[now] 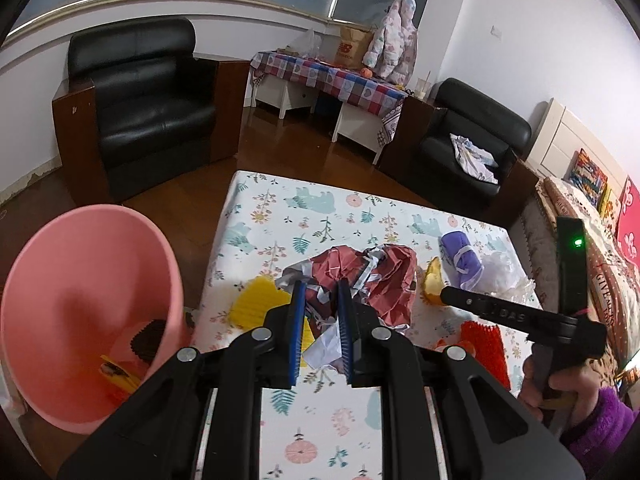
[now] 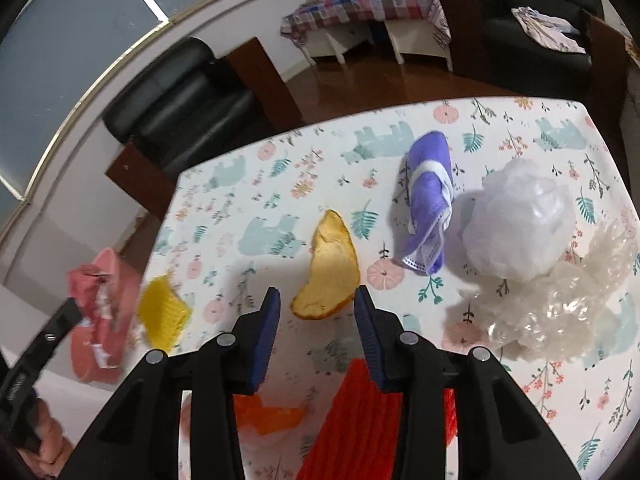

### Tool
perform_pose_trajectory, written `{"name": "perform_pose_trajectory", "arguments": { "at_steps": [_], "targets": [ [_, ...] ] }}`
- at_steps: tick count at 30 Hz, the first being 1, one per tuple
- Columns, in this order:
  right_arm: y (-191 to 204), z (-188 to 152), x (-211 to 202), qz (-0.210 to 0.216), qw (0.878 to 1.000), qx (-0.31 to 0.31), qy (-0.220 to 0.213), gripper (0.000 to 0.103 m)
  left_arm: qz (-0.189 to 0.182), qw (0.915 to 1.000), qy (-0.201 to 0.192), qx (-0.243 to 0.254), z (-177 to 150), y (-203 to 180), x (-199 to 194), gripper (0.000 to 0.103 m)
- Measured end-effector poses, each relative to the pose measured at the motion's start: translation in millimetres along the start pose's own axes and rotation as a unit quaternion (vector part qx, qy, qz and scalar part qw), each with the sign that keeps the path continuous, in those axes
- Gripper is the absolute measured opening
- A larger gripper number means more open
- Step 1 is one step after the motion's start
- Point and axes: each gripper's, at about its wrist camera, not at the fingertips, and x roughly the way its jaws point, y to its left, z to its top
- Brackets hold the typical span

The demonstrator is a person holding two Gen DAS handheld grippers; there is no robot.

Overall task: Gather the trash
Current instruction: 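Grasp the yellow crescent peel with the right tool while the left tool holds the wrapper, then carry both items over the pink bucket and open both tools to drop them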

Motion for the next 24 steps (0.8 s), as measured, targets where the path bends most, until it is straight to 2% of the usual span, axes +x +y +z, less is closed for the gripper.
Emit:
{"name": "perform_pose_trajectory", "arguments": {
  "at_steps": [2, 4, 8, 18, 24],
  "targets": [
    [-2.3, -3.5, 7.9, -0.008, 1.000, 0.007, 0.009, 0.034, 0.002, 1.0000, 0.000, 0.005, 2.5, 2.6, -1.2, 0.015],
    [-0.3, -6.4, 8.4, -0.024, 1.000, -0.002, 0.000, 0.026, 0.000, 1.0000, 0.000, 0.005, 3.3, 5.1, -1.6, 0.015],
    [-0.2, -8.2, 7.0, -0.028, 1.000, -0.005, -0.008, 0.017, -0.004, 1.0000, 0.001, 0.002, 2.5, 7.3, -1.0, 0.015],
    [7.4, -7.9, -22.4, -0.029, 0.999, -0.008, -0.043, 0.013, -0.009, 0.9999, -0.014, 0.002, 3.0, 14.8, -8.3, 0.015],
    [43.5, -3.1, -49.6, -0.002, 0.996, -0.048, -0.072, 0.013, 0.015, 0.9989, -0.044, -0.004, 6.7, 31.4, -27.8, 0.015]
  ]
}}
